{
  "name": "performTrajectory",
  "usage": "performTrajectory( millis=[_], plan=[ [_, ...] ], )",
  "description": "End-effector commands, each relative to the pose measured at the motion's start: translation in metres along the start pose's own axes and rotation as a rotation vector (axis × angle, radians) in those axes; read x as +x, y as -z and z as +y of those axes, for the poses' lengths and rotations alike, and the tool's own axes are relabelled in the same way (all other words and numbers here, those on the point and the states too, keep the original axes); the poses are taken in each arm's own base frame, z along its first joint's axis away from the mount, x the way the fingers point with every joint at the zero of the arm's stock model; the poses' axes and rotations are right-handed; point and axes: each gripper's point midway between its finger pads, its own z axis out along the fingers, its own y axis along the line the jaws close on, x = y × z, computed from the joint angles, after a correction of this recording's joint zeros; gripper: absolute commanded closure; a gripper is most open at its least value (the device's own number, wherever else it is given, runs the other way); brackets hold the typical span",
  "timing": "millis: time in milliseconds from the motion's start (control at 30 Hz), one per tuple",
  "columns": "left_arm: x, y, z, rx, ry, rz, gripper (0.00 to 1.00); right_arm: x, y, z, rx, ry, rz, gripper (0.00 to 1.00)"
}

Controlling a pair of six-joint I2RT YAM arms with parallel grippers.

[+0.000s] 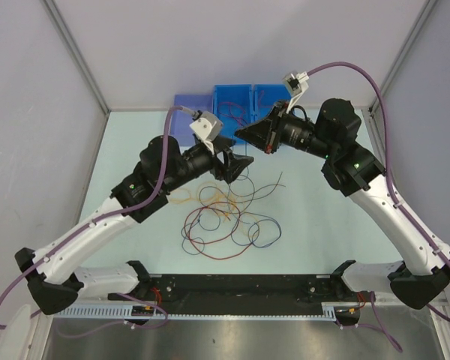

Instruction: Untangle the cables

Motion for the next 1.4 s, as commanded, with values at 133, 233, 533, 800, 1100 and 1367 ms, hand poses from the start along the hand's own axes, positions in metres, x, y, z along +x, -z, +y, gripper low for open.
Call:
performTrajectory(
  millis=[133,233,533,800,1100,1367],
  plan=[
    [-0.014,-0.01,-0.011,-0.096,0.001,-0.063,0.54,-0.018,0.013,0.005,0.03,0.012,-0.072,1.0],
    [-0.01,-0.011,-0.005,-0.137,0.0,-0.057,0.73,-0.019,0.015,0.006,0.032,0.013,-0.08,1.0],
    [-0.003,-0.006,0.004,-0.188,-0.003,-0.054,1.0,-0.02,0.018,0.009,0.025,0.016,-0.083,1.0],
    [-0.005,0.004,0.043,-0.405,-0.046,-0.029,1.0,-0.028,0.039,-0.02,0.22,0.034,-0.16,0.36],
    [-0.027,0.018,0.106,-0.585,0.012,-0.038,1.0,0.061,0.104,-0.155,0.834,-0.137,-0.09,0.33],
    [-0.056,0.02,0.174,-0.702,0.012,-0.097,1.0,0.177,0.101,-0.188,0.842,-0.242,0.077,0.35]
  ],
)
